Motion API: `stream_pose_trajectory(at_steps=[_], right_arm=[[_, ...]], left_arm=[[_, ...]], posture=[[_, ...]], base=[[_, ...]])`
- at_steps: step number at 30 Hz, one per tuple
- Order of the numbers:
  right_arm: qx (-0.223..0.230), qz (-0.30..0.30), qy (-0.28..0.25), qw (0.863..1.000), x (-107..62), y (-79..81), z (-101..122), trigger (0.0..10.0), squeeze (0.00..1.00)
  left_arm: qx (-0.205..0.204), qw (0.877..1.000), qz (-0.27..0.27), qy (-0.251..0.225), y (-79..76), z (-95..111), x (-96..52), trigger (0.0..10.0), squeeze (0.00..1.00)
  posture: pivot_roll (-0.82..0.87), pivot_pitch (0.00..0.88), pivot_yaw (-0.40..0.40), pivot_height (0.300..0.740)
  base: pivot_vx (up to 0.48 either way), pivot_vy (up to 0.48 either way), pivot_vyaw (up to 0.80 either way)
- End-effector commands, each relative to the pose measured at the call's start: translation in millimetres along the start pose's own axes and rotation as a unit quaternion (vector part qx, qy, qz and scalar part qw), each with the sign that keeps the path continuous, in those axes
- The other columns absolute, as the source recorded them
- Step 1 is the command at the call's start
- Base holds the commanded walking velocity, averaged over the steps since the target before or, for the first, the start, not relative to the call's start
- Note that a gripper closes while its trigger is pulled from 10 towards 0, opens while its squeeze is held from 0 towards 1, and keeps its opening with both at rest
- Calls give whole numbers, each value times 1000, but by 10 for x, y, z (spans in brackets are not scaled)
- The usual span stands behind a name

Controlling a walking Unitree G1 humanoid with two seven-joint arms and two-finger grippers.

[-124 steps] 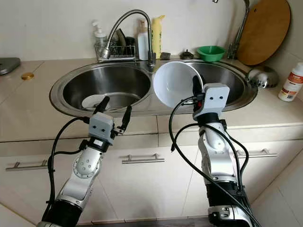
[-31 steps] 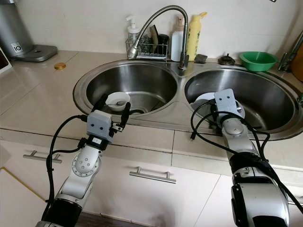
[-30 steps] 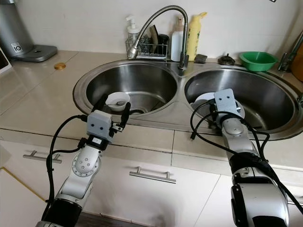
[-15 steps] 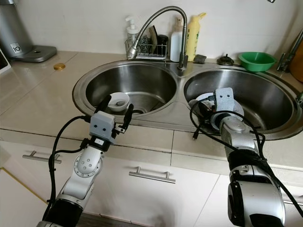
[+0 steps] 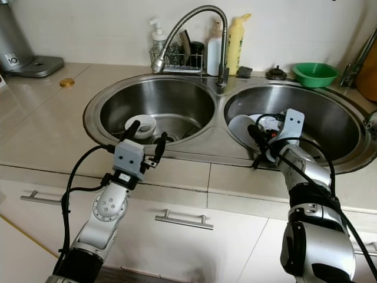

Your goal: Kitchen organization

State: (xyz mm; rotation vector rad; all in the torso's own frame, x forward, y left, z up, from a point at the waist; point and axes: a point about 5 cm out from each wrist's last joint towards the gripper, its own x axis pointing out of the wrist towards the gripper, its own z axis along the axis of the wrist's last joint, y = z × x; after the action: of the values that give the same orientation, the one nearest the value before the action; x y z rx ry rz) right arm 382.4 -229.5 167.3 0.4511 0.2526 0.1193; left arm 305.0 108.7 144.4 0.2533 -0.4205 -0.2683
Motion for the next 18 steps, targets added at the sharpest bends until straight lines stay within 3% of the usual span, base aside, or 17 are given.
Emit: stream_pose_trajectory(at_steps=[1, 2, 10, 13, 18], right_arm=[[41, 50, 24, 998, 51, 175, -126, 10000, 0], [72, 56, 21, 996, 43, 184, -106, 10000, 0], [120, 61, 29, 990, 40, 214, -133, 10000, 0], [128, 43, 41, 990, 46, 195, -183, 10000, 0], [161, -40, 28, 986, 43, 22, -197, 10000, 0]], left_arm=[[6, 1000, -6, 11, -12, -31, -7, 10000, 0], [6, 1000, -7, 12, -11, -34, -8, 10000, 0], [8, 1000, -11, 18, -28, -54, -3, 10000, 0], [8, 1000, -12, 21, -36, -63, -9, 10000, 0], [9, 1000, -12, 24, -34, -74, -16, 10000, 0]], posture=[[47, 0, 30, 740], [47, 0, 30, 740], [44, 0, 28, 740], [43, 0, 28, 740], [44, 0, 26, 740]], base=[[0, 0, 0], [0, 0, 0], [0, 0, 0], [0, 0, 0], [0, 0, 0]])
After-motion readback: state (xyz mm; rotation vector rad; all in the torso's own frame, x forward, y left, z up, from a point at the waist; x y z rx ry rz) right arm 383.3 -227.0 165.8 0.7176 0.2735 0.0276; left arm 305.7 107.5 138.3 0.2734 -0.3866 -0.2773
